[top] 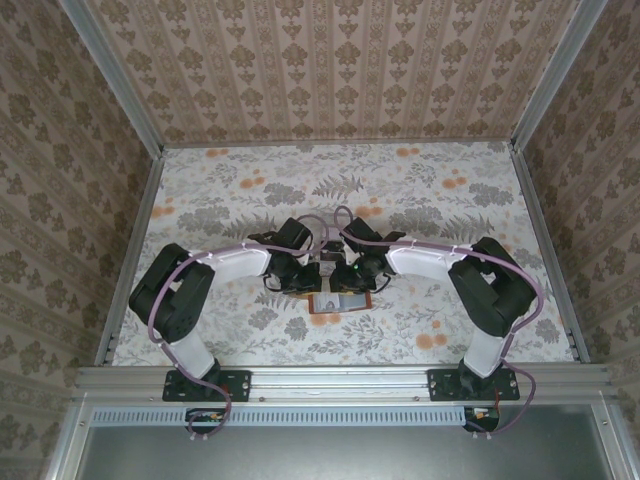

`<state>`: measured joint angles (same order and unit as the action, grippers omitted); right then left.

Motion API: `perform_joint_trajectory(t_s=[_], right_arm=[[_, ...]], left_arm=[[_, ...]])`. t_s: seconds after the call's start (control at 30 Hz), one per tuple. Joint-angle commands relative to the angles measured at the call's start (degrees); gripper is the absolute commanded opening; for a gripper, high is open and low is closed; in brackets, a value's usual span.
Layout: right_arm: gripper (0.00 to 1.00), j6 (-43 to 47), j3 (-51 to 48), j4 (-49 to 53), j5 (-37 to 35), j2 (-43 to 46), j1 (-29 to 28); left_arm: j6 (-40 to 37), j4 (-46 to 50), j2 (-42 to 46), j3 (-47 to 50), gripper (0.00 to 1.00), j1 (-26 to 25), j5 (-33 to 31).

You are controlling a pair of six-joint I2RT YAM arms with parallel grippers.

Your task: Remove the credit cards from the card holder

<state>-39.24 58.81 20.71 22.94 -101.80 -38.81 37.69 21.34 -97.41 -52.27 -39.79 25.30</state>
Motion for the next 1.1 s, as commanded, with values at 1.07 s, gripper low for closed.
perform_joint_trajectory(t_s=[1.07], right_arm=[[0.23, -0.88, -0.16, -2.94, 1.86, -2.20, 0.22]], left_arm=[[-1.42, 1.96, -0.77, -0.52, 0.08, -0.42, -0.52]])
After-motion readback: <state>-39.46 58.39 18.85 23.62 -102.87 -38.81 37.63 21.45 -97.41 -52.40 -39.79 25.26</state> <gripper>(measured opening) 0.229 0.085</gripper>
